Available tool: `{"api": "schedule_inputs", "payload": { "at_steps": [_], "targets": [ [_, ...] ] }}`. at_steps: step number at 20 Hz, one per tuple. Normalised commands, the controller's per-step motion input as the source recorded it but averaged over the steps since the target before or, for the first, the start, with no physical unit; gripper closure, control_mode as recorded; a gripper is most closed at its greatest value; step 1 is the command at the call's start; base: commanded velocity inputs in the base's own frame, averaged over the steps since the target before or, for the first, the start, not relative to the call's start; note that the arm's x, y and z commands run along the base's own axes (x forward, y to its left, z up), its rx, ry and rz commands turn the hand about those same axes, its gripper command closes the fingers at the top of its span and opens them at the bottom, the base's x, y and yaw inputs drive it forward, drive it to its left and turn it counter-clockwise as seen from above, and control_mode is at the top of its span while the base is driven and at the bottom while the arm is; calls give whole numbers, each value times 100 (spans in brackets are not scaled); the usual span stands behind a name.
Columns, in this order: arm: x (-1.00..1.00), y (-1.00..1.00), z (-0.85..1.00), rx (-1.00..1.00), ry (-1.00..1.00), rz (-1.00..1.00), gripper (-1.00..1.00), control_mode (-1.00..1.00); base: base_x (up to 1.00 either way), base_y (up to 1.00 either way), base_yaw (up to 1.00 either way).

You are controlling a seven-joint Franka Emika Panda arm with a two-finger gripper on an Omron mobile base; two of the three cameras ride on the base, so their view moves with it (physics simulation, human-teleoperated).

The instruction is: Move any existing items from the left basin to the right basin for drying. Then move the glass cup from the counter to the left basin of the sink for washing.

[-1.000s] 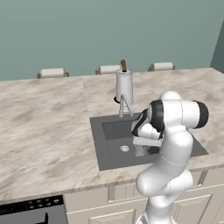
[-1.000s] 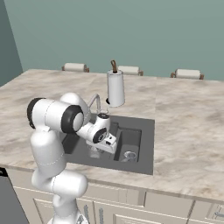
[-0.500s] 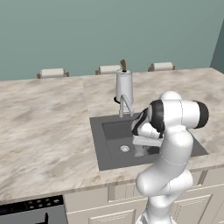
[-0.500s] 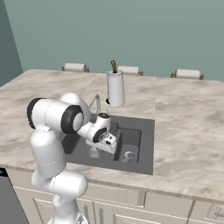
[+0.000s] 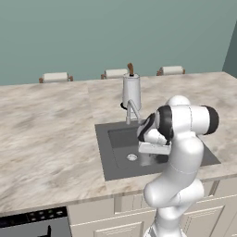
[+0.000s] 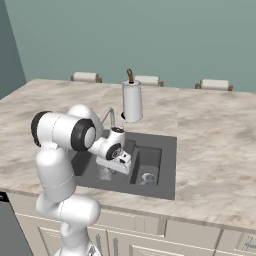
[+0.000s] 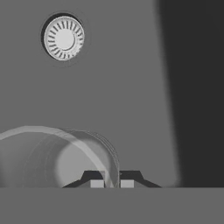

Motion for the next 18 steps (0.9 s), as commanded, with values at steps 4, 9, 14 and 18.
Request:
{"api": "schedule_inputs", "payload": {
  "at_steps": [4, 9, 14, 18],
  "targets": [
    [6, 34, -6, 2, 6, 8, 100, -100, 0, 0, 0],
    [5, 27, -12, 2, 4, 9, 100, -100, 0, 0, 0],
    [0, 6, -25, 4, 0, 10, 100, -100, 0, 0, 0],
    [0, 1, -25, 5, 0, 10, 100, -100, 0, 0, 0]
  ]
}}
